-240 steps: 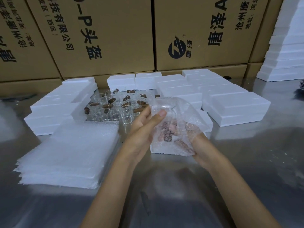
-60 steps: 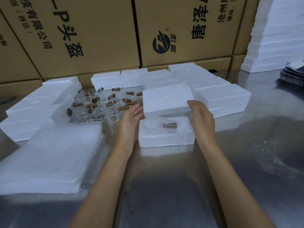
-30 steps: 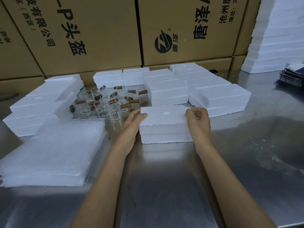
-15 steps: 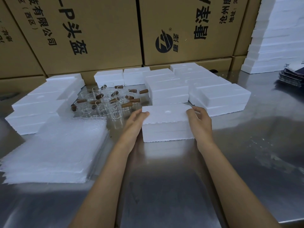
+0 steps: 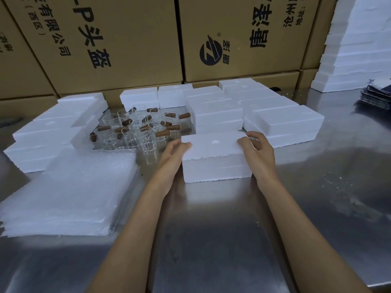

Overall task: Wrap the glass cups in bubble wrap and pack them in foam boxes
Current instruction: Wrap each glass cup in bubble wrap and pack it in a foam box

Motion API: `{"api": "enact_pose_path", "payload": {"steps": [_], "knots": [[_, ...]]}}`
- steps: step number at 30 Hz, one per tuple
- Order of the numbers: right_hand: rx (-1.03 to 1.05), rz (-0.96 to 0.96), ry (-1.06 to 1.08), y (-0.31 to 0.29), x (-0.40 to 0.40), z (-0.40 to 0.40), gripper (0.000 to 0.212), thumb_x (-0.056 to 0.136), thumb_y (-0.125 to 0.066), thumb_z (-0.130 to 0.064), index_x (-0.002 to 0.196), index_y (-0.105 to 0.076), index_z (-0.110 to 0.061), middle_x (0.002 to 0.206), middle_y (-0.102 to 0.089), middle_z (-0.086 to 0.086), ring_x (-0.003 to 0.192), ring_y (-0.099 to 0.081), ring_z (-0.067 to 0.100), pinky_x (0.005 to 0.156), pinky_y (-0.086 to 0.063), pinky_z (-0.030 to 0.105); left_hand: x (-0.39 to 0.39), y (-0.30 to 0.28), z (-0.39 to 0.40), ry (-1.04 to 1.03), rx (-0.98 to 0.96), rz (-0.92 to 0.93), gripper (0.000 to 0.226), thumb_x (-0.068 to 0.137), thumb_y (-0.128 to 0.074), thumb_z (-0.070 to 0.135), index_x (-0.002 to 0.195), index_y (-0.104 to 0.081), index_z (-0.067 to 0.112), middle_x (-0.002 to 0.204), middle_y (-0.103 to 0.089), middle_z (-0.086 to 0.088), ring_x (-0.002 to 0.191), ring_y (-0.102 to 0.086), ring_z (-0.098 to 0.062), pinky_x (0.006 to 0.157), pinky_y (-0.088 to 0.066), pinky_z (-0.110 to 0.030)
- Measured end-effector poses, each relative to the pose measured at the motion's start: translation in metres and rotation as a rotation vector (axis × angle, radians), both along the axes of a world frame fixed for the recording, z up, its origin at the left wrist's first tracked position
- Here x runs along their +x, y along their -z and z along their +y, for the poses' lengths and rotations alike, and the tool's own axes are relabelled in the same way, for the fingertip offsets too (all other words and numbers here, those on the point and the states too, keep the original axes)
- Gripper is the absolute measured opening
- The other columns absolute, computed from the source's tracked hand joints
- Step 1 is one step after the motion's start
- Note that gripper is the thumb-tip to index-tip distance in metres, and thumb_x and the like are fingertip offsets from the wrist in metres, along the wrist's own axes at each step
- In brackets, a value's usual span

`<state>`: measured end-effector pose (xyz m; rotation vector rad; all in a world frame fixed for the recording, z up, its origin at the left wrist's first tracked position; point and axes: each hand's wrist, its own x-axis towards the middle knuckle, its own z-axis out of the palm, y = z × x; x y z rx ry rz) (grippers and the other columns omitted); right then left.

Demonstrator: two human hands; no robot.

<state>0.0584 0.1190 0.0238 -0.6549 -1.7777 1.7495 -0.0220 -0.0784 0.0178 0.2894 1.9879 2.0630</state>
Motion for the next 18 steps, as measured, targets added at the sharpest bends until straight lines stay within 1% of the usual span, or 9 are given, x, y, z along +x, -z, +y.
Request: {"api": "enact_pose_path", "payload": {"steps": [4,7,11,15,18], "knots": [[-0.024,0.011,-0.003,0.0015,-0.0002,-0.0020,0.017,0.085,-0.065,-0.036,0.100,-0.062,-0.043,0.104,-0.065,-0.019,0.096,-0.060,0.000,0.076,-0.044,0.023,0.0000,-0.0006,0.0003,-0.016,0.012,0.004,0.043,0.075,-0.073,0.052,0.114,-0.066,0.035,0.116,-0.073,0.006,0.113,-0.067,-0.017,0.111,-0.044,-0.044],[-0.032,0.015,-0.007,0.0023,-0.0019,-0.0035,0.017,0.087,-0.063,-0.036,0.102,-0.061,-0.042,0.103,-0.061,-0.021,0.093,-0.058,-0.003,0.072,-0.042,0.022,-0.0013,-0.0013,0.0002,-0.006,0.005,-0.004,0.039,0.080,-0.072,0.048,0.116,-0.066,0.034,0.115,-0.074,0.006,0.113,-0.067,-0.016,0.110,-0.045,-0.042],[-0.006,0.012,0.006,0.0046,-0.0040,-0.0015,0.015,0.087,-0.061,-0.037,0.102,-0.059,-0.041,0.106,-0.061,-0.017,0.096,-0.057,0.000,0.072,-0.041,0.024,-0.0033,-0.0026,0.0012,0.005,0.012,-0.021,0.028,0.090,-0.070,0.038,0.117,-0.067,0.032,0.114,-0.074,0.006,0.113,-0.067,-0.017,0.109,-0.046,-0.039],[0.021,-0.004,0.034,0.0067,-0.0063,-0.0005,0.019,0.087,-0.060,-0.039,0.106,-0.058,-0.039,0.105,-0.060,-0.018,0.097,-0.055,-0.002,0.072,-0.040,0.024,-0.0025,-0.0062,0.0024,-0.008,0.029,-0.042,0.028,0.092,-0.069,0.032,0.119,-0.067,0.027,0.115,-0.074,0.003,0.114,-0.067,-0.021,0.106,-0.048,-0.037],[0.005,-0.011,0.045,0.0061,-0.0069,-0.0027,0.021,0.088,-0.060,-0.038,0.109,-0.058,-0.036,0.105,-0.058,-0.020,0.092,-0.054,-0.004,0.069,-0.039,0.022,0.0011,-0.0096,0.0023,-0.021,0.023,-0.052,0.027,0.092,-0.068,0.032,0.119,-0.068,0.027,0.115,-0.074,0.004,0.113,-0.067,-0.018,0.106,-0.048,-0.036]]}}
